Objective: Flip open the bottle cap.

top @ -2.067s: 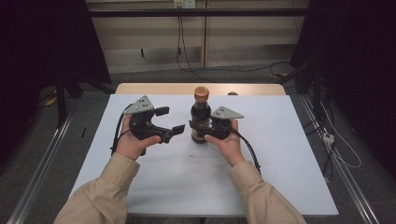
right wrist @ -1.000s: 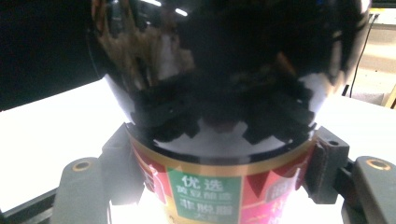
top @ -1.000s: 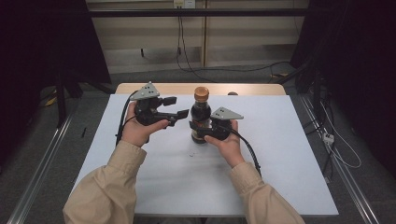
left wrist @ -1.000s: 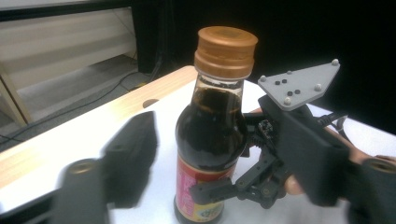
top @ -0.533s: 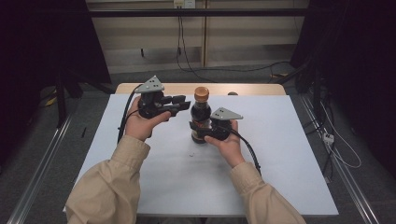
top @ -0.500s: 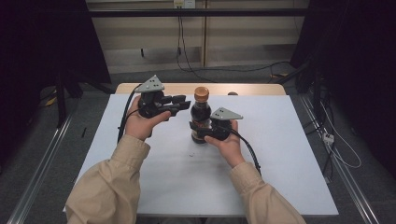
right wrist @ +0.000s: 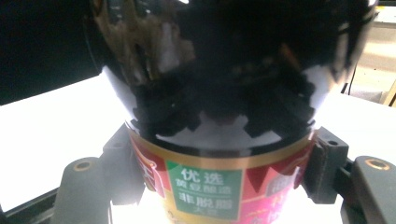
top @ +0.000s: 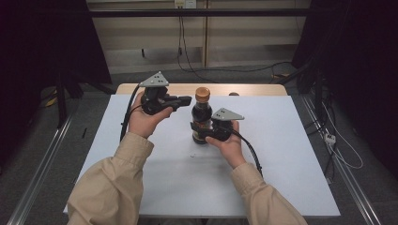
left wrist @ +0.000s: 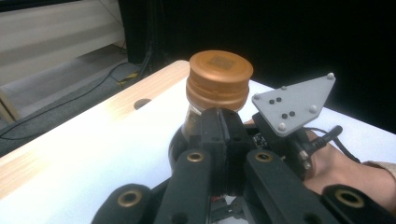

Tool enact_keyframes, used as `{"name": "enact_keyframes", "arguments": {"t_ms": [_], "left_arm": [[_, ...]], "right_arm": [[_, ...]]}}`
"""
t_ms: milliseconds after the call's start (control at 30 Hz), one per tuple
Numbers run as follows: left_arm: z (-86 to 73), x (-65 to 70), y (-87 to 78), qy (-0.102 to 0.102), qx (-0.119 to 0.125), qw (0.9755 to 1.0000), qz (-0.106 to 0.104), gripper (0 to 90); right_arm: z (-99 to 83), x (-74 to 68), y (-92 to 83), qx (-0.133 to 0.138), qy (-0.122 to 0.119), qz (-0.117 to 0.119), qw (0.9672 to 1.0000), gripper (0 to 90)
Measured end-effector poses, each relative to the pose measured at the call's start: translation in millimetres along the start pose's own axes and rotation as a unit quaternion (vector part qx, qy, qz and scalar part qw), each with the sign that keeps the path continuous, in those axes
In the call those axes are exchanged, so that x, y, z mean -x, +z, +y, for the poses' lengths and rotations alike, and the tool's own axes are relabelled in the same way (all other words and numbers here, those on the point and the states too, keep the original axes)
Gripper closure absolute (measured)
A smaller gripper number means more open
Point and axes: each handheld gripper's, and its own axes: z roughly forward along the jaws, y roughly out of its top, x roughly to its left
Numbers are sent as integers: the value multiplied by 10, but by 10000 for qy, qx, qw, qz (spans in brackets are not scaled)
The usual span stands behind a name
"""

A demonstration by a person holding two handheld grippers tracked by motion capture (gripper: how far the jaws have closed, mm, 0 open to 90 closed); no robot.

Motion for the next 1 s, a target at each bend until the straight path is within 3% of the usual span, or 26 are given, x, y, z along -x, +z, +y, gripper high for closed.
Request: {"name": "enact_keyframes", "arguments": {"t_ms": [133,267,567,1000], "left_arm": [[33,12,15,-29,-80,10000,26,900],[63,-4,24,-131,-7,9999,-20,900],[97,-4,40,-61,-93,9999,85,900],[160,21,77,-52,-292,9996,-15,900]], "right_arm": [[-1,0,2,1,8,1,10000,299],[-5,-1,1,16,3,7,10000,300],[-17,-5,-1,71,19,-19,10000,298],[-9,-21,-3,25,31,-77,10000,300]]}}
